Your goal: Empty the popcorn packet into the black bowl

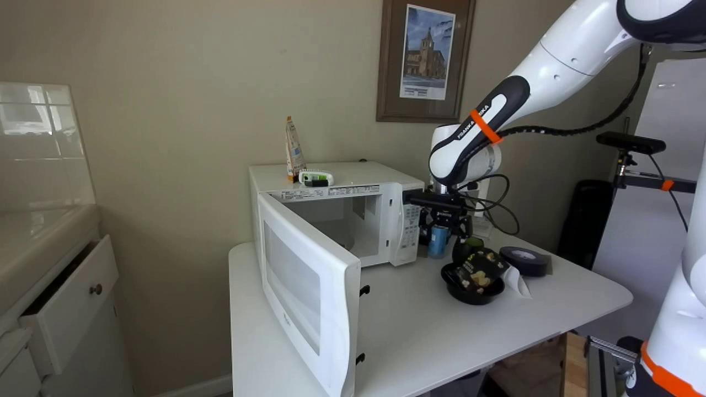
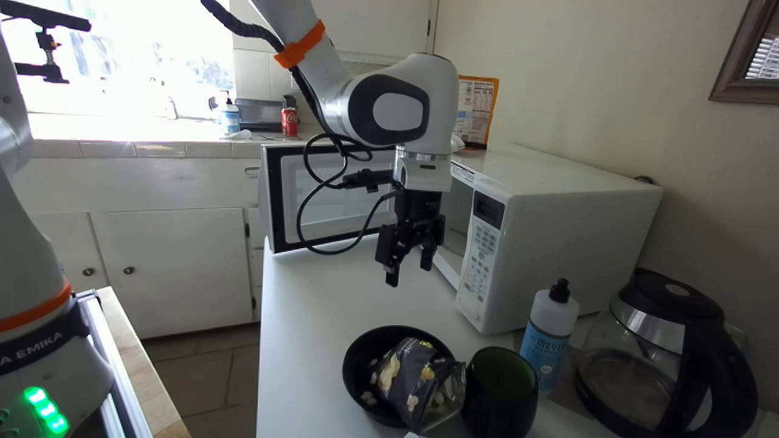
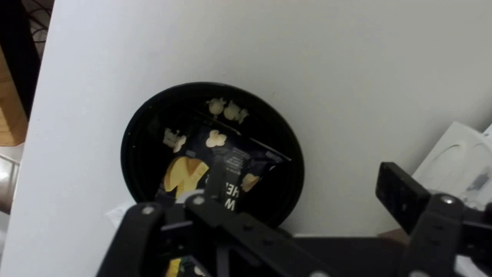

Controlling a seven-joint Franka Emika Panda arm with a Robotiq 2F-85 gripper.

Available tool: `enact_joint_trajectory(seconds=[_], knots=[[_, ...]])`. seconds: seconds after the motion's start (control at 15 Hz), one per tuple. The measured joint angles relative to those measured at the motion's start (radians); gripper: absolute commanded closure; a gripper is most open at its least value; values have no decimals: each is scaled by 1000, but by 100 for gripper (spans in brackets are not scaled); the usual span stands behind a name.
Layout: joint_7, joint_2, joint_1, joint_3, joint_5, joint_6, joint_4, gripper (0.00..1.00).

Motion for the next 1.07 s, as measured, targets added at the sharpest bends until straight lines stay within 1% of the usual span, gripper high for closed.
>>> enact_joint_trajectory(seconds=[0.13, 0.2, 0.33, 0.6, 0.67, 0.73, 0.8, 0.87, 0.93, 1.0, 1.07], knots=[[136, 29, 7, -31, -93, 4, -5, 0], [186, 42, 9, -45, -122, 4, -6, 0], [237, 71, 11, -62, -136, 4, -4, 0], [299, 133, 28, -67, -136, 19, 11, 0], [321, 147, 36, -69, -136, 26, 15, 13], [344, 160, 44, -73, -136, 39, 22, 19], [368, 172, 52, -79, -136, 55, 28, 29], [385, 183, 58, -85, -136, 62, 36, 35], [402, 193, 63, -94, -136, 64, 44, 38], [416, 202, 67, -102, -136, 65, 53, 44], [429, 210, 71, -111, -136, 65, 63, 45]])
